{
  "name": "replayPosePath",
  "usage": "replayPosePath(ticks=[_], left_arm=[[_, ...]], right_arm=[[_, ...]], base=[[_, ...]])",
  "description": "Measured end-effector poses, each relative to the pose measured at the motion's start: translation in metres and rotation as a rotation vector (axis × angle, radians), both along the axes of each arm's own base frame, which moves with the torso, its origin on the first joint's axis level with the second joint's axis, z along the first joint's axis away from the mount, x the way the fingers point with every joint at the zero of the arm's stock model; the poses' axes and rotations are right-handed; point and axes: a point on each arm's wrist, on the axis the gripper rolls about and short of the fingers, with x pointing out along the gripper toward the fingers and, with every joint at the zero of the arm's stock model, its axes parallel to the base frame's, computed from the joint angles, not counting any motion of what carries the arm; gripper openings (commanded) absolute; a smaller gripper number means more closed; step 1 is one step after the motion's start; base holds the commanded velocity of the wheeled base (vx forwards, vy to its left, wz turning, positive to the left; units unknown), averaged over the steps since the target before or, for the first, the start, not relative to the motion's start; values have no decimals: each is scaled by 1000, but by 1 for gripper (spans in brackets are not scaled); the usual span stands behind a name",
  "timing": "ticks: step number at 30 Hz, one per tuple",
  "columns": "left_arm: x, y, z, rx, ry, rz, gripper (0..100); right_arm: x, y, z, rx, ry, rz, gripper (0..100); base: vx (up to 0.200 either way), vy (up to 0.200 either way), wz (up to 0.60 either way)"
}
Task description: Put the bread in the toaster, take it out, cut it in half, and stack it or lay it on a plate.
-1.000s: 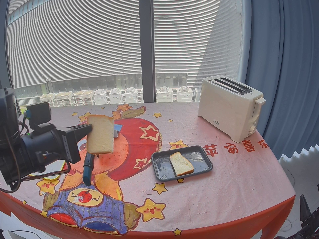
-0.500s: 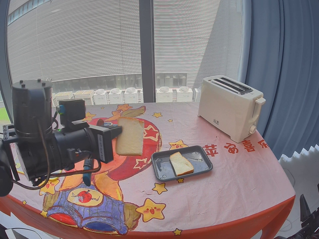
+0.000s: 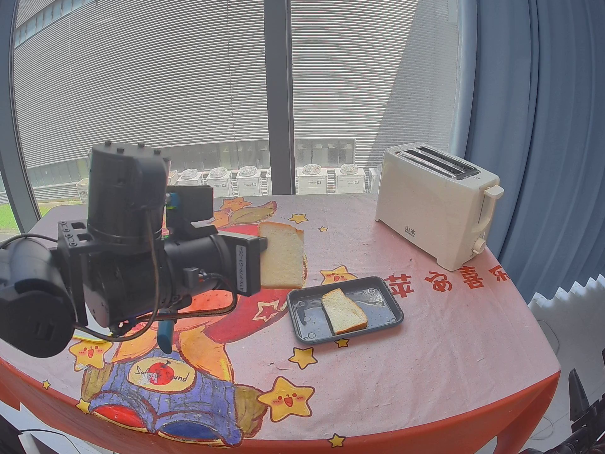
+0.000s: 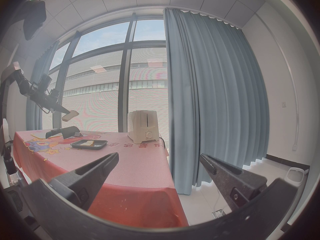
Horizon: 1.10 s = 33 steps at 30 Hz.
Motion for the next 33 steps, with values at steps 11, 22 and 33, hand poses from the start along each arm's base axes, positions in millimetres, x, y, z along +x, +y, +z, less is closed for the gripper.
replayPosePath(ticks=[11,22,33], left_arm=[[27,-24,-10,-38,58,26,0],[47,-58,-37,-87,167,56,0],[48,-76,-67,-70,258,65,0]], right_arm=[[0,0,0,0,0,1,100],[0,0,0,0,0,1,100],[0,0,0,0,0,1,100]], base=[[0,0,0],[0,0,0],[0,0,0]])
